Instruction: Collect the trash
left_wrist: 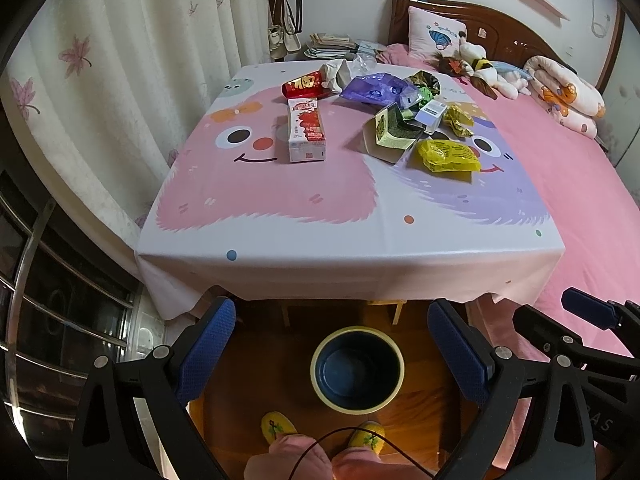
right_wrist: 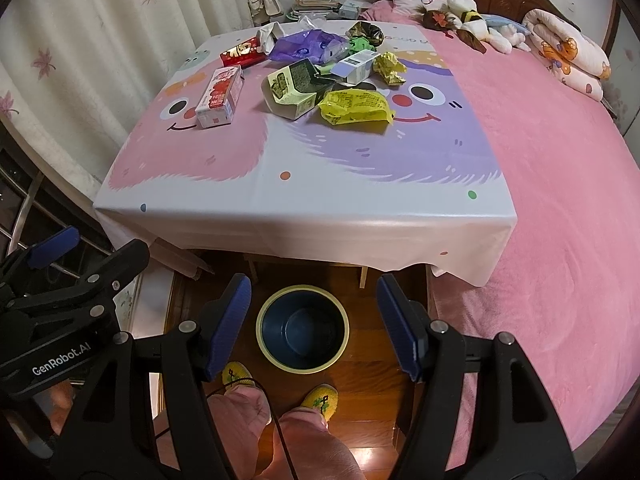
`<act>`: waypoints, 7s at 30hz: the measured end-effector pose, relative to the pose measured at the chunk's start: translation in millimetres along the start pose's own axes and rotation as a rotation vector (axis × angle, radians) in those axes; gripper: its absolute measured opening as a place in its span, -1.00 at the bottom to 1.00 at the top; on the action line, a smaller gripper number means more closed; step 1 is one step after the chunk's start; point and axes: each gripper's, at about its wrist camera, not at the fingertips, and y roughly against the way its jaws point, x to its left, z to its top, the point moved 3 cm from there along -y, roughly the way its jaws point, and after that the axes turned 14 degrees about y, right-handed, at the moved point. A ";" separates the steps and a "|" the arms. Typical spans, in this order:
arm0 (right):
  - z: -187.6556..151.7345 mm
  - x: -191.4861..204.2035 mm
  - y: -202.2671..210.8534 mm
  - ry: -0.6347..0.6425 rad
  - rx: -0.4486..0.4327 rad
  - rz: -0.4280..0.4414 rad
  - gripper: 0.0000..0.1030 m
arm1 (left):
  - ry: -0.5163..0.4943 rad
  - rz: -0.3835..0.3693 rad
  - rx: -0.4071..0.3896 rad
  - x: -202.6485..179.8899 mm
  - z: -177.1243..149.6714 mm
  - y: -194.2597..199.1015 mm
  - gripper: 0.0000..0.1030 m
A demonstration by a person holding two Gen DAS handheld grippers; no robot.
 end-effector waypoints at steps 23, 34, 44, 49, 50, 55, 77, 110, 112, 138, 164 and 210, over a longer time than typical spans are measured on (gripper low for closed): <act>0.3 0.2 -1.9 0.001 0.005 0.006 0.24 | 0.017 -0.002 0.011 8.7 5.7 -1.8 0.91; 0.5 2.1 -10.6 0.012 0.010 0.013 0.24 | 0.015 -0.003 0.011 10.1 6.6 -1.9 0.91; 6.6 -1.1 -13.3 0.018 0.018 0.022 0.24 | 0.016 -0.001 0.014 12.4 8.9 -2.8 0.91; 9.2 -1.3 -16.9 0.019 0.021 0.030 0.24 | 0.015 -0.001 0.014 12.6 8.4 -2.7 0.91; 9.7 -1.6 -17.3 0.020 0.022 0.031 0.24 | 0.015 -0.001 0.014 12.6 8.3 -2.7 0.91; 9.8 -1.8 -17.5 0.019 0.022 0.030 0.24 | 0.014 0.000 0.015 12.3 7.8 -2.8 0.91; 70.9 -24.9 -23.0 -0.051 -0.043 -0.025 0.24 | 0.021 0.007 -0.098 31.9 96.4 10.7 0.91; 263.4 -39.6 -160.5 -0.200 0.138 -0.145 0.23 | -0.140 -0.032 0.419 12.2 277.5 -292.6 0.03; 270.6 -33.4 -177.4 -0.190 0.163 -0.150 0.23 | -0.157 -0.061 0.422 13.3 277.4 -294.6 0.01; 232.9 -30.0 -178.2 -0.274 0.054 0.076 -0.66 | -0.073 -0.119 0.245 41.7 244.5 -180.2 0.00; -96.6 -34.7 -103.5 -0.207 0.178 0.339 -0.66 | -0.041 -0.004 0.375 32.8 -87.3 -66.5 0.00; -180.8 18.7 -372.5 -0.319 0.328 0.258 -0.05 | -0.145 0.034 0.523 75.4 -186.0 -284.1 0.71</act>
